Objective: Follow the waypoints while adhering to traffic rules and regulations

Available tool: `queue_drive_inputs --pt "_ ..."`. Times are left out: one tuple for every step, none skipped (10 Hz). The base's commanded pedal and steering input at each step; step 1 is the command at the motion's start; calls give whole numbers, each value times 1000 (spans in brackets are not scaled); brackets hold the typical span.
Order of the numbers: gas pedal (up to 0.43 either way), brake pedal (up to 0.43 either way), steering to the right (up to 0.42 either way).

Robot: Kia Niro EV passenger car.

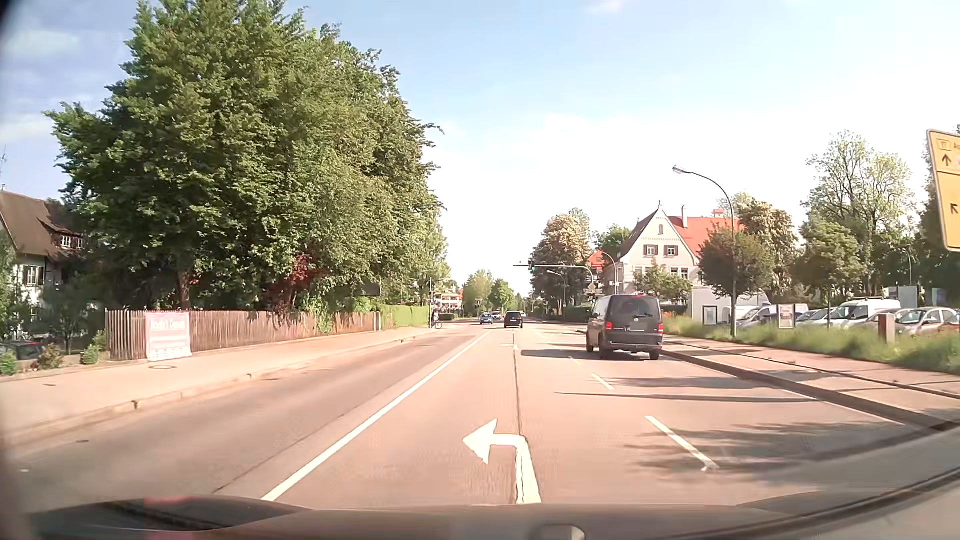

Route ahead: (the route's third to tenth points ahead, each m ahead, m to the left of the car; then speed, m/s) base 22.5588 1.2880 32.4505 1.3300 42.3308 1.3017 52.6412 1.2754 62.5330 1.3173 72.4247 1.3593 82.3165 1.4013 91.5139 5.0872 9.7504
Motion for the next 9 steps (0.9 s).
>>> queue_drive_inputs --pt "67 0 -3" --pt "59 0 -3" --pt "59 0 -2" --pt "59 0 -1" --pt "59 0 0" --pt "59 0 0" --pt "59 0 0" --pt "59 0 1" --pt "59 0 1"
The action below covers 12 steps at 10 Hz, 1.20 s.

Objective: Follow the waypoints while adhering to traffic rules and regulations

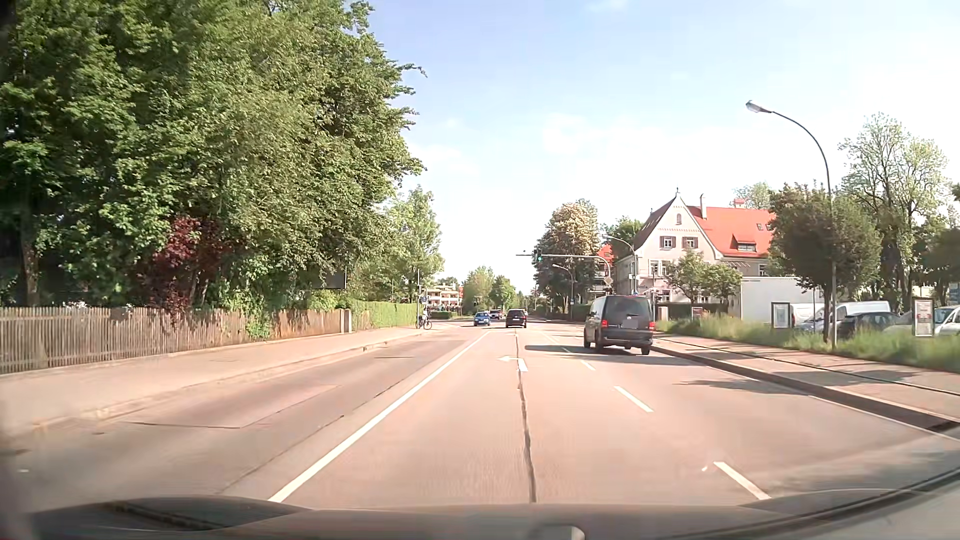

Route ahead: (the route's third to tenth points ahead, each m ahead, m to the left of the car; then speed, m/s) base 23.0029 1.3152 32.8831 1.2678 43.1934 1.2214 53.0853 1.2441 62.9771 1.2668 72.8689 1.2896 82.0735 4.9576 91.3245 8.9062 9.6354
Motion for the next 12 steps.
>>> queue_drive_inputs --pt "59 0 1" --pt "28 0 1" --pt "0 0 2" --pt "0 0 1" --pt "0 0 1" --pt "0 0 1" --pt "0 6 2" --pt "0 49 1" --pt "0 49 1" --pt "0 18 1" --pt "0 18 1" --pt "0 12 1"
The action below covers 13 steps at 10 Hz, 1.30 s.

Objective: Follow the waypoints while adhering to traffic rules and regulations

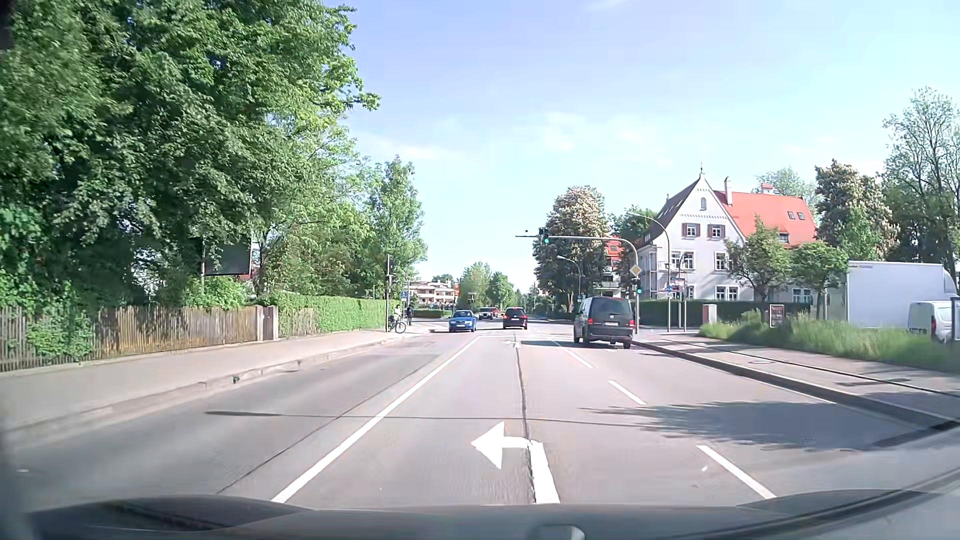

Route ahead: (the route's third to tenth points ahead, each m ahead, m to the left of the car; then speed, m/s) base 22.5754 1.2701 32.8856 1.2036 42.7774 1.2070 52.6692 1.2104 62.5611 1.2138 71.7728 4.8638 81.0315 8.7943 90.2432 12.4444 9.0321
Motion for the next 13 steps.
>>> queue_drive_inputs --pt "0 0 1" --pt "0 0 1" --pt "0 0 1" --pt "0 0 1" --pt "0 0 1" --pt "0 0 2" --pt "0 24 2" --pt "0 116 3" --pt "0 140 3" --pt "0 171 3" --pt "0 195 3" --pt "0 195 3" --pt "0 201 3"
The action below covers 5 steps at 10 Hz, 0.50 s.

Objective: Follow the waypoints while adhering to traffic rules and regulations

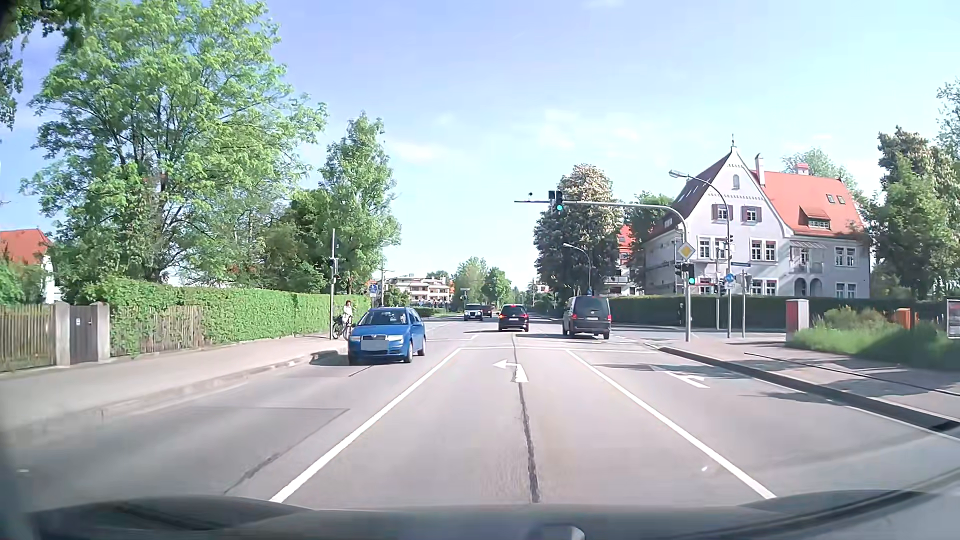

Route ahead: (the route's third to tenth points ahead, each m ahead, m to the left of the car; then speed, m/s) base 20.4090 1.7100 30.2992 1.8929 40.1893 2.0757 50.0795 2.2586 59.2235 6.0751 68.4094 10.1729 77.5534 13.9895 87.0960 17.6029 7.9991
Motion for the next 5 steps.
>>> queue_drive_inputs --pt "0 207 3" --pt "0 201 3" --pt "0 201 3" --pt "0 201 3" --pt "0 195 2"
